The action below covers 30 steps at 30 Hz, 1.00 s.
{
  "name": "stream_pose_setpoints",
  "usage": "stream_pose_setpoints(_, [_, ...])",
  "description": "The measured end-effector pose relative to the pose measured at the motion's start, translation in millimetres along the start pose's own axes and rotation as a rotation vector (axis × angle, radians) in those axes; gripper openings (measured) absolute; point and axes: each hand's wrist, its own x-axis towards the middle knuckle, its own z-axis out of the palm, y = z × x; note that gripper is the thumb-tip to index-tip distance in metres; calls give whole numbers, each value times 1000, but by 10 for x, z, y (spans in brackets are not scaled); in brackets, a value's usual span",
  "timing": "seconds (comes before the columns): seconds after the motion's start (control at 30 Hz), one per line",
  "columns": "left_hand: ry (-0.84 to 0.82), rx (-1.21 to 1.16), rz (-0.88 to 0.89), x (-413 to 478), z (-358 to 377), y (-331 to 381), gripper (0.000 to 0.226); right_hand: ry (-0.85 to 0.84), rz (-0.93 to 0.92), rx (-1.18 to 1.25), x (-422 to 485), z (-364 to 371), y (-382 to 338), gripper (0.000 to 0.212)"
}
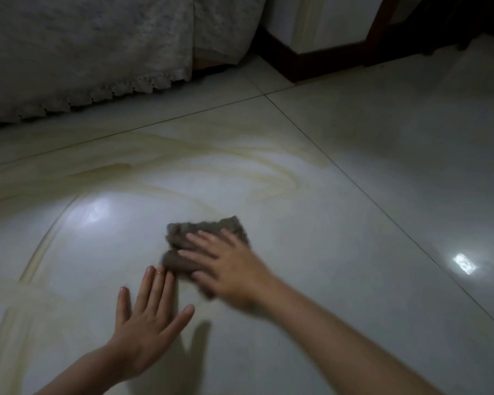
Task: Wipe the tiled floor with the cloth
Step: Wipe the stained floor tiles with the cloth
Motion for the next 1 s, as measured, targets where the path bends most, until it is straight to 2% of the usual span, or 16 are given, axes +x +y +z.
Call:
stream_pose_setpoints(0.03, [17, -13, 7, 8, 18, -19, 113, 37, 14, -10, -47, -74, 278, 47])
stream_pose_setpoints(0.07, [33, -28, 21, 16, 45, -41, 110, 91, 116, -21, -125, -147, 591, 46])
stream_pose_setpoints(0.13, [60, -37, 55, 31, 95, -81, 95, 170, 458, -50, -391, -293, 1256, 46])
stream_pose_setpoints(0.2, [83, -34, 67, 50, 122, -103, 88, 112, 778, -54, -668, -394, 1658, 52])
stream_pose_setpoints(0.27, [102, -20, 75, 68, 147, -115, 81, 77, 1007, 1, -722, -406, 1634, 58])
stream_pose_setpoints(0.33, [116, -28, 68, 77, 160, -119, 78, 113, 1105, 7, -575, -332, 1248, 60])
stream_pose_setpoints(0.4, [126, -63, 69, 84, 138, -107, 78, 113, 977, -59, -403, -178, 613, 60])
stream_pose_setpoints(0.5, [151, -133, 73, 76, 112, -95, 88, 46, 564, -40, -270, 97, -443, 58])
stream_pose_setpoints(0.57, [188, -209, 81, 73, 121, -85, 89, -20, 410, -7, -244, 160, -855, 59])
stream_pose_setpoints(0.7, [315, -359, 82, -27, 51, -179, 80, -38, 371, -15, -718, 80, -982, 55])
stream_pose_setpoints(0.83, [533, -72, 192, -344, 144, -361, 78, -86, 315, -64, -2014, 51, -1104, 54])
stream_pose_setpoints(0.93, [511, 6, 178, -607, 395, -371, 76, -130, 397, -65, -2687, 13, -1230, 53])
stream_pose_setpoints(1.0, [469, 55, 147, -717, 555, -355, 77, -157, 426, -66, -2577, 33, -1208, 56])
